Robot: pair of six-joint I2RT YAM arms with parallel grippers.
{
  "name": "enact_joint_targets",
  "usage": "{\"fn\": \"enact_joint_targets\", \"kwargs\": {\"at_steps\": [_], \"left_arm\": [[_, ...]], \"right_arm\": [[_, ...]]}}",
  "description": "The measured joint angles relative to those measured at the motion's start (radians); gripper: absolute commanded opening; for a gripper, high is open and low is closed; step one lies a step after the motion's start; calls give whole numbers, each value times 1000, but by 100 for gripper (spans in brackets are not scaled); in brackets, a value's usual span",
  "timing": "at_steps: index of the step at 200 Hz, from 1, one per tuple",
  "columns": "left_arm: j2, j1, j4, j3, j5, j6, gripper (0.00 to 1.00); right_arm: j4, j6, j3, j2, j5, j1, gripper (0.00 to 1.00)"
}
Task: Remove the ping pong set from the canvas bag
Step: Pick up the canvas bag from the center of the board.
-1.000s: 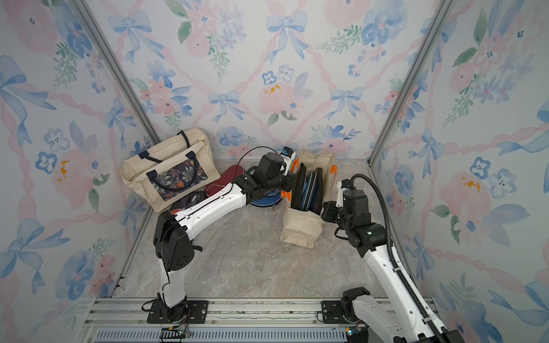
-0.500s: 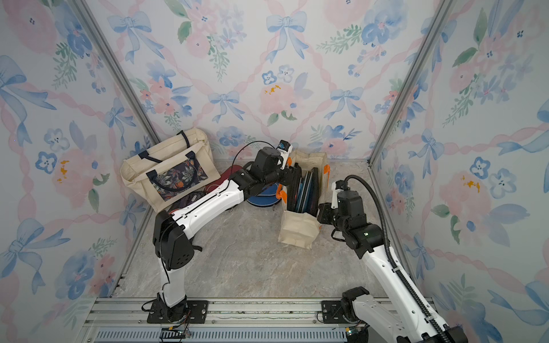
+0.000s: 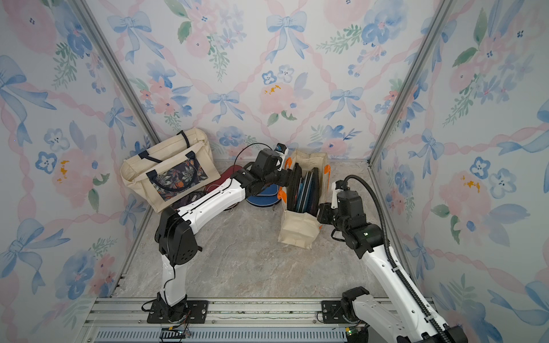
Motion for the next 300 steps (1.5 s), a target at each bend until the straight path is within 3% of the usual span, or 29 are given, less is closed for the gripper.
{"fn": "enact_joint_targets", "kwargs": {"at_steps": [14, 41, 85, 113, 122, 129, 147, 160, 179, 262, 300], "left_arm": [[20, 0, 7, 0, 20, -12, 62], [59, -2, 3, 0, 52, -30, 0], [73, -5, -2, 19, 76, -37, 0], [69, -10, -7, 38, 101, -24, 0], [63, -12, -15, 38, 109, -18, 0], [57, -14, -20, 38, 117, -13, 0], [27, -19, -31, 27, 137, 4, 0], [-13, -22, -46, -2, 151, 11, 0], [-81, -26, -62, -66, 157, 16, 0], [-327, -21, -90, -321, 123, 31, 0], [-404, -11, -102, -397, 123, 35, 0]], "right_arm": [[0, 0, 0, 0, 0, 3, 0], [2, 0, -1, 2, 4, 5, 0], [1, -1, -3, 0, 11, 5, 1], [-21, -23, -3, -27, 45, 6, 26], [-25, -28, -3, -47, 61, 6, 49], [-30, -29, -3, -70, 76, 6, 58], [-39, -51, -2, -128, 106, 6, 75], [-47, -54, -2, -162, 124, 6, 79], [-70, -59, 0, -201, 143, 5, 83], [-138, -59, 98, -267, 119, 11, 80], [-117, -35, 130, -209, 89, 149, 79]]}}
